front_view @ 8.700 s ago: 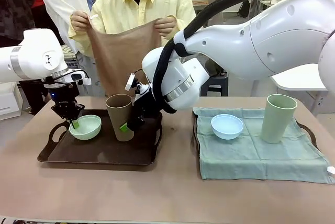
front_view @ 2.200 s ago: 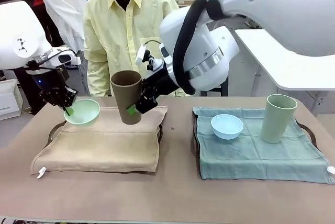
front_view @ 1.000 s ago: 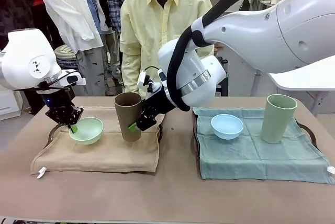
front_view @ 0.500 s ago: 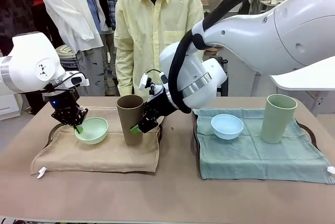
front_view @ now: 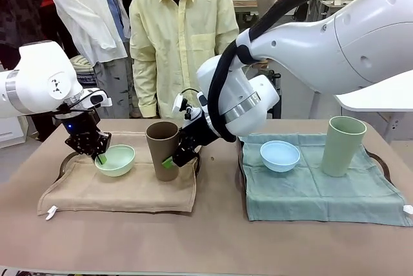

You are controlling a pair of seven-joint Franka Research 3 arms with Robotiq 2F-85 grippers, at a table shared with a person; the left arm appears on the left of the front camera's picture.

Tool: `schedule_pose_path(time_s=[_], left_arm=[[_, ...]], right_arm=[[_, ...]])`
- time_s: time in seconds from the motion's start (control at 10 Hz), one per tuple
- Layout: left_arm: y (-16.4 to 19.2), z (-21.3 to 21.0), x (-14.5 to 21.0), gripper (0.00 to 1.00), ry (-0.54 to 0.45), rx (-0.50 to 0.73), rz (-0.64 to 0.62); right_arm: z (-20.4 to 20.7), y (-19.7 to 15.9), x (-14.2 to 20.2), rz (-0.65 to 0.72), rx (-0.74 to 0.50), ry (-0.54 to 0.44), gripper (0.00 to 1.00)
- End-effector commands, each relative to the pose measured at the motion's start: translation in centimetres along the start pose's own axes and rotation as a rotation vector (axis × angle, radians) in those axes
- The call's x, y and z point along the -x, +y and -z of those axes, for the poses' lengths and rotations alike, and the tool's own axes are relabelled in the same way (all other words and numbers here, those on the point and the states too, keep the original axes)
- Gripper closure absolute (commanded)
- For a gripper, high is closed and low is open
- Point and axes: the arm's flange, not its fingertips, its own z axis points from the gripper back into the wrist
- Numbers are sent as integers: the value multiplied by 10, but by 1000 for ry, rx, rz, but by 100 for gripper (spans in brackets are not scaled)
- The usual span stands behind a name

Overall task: Set up a tray with a mat and arrange the tableware.
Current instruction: Place the Picnic Bowl and Reusable plastic cup back onto the Handle tray in front of the human's position.

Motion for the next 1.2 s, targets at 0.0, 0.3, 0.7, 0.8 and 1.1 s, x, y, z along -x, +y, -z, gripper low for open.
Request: schedule_pose_path(time_s=[0.0, 0.3, 0.7, 0.8, 1.1], left_arm=[[3, -3, 0, 33, 25, 7, 11], [20, -21, 6, 0, 50, 42, 26], [26, -60, 23, 17, 56, 25, 131], [23, -79, 32, 17, 43, -8, 169], [3, -127, 47, 17, 33, -76, 273]], right_arm=[[-8, 2, -2, 27, 37, 74, 0], [-53, 8, 4, 126, 66, 227, 0], [-113, 23, 7, 315, 104, 255, 0], [-136, 37, -10, 422, 121, 322, 0], [-197, 72, -56, 711, 172, 564, 0]])
